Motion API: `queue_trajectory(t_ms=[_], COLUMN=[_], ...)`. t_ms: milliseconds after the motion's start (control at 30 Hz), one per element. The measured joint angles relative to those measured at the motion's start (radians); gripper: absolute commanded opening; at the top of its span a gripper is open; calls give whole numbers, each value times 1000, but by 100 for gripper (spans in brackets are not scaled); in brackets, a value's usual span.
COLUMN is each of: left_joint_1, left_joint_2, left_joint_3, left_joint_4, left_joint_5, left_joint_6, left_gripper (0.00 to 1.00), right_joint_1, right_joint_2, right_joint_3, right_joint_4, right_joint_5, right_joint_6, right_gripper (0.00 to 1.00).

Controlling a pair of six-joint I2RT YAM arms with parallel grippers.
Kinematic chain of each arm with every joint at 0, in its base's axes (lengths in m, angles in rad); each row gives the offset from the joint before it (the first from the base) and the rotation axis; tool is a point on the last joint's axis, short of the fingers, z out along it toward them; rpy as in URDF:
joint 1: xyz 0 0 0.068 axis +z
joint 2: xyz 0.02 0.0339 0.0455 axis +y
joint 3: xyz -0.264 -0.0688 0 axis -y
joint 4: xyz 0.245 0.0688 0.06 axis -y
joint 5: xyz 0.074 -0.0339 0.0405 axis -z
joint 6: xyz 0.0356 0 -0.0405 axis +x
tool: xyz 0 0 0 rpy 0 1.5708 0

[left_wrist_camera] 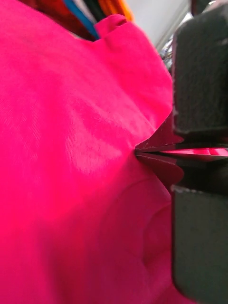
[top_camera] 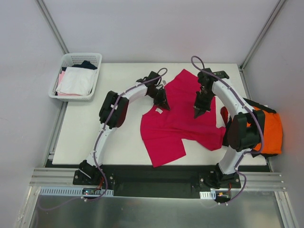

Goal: Fold and stack the t-shirts
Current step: Flatten the tshirt out

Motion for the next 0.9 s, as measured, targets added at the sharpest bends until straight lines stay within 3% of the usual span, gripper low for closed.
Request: queue_trajectory(t_ms=[200,600,900], left_joint_1=[37,195,269], left_joint_2=[-4,-191,-263], left_joint_3=[-8,-276,-360], left_joint_4=[30,66,46], left_joint_5=[-66,-242,-317], left_joint_6=[-45,-77,-47], left_gripper=[0,0,0], right_joint_1=[33,57,66], right_joint_2=[19,100,105], right_joint_3=[5,63,54], right_joint_4=[-4,8,40], right_joint_5=[-20,-59,-63], right_joint_6=[-1,-3,-10], right_gripper=[1,2,18])
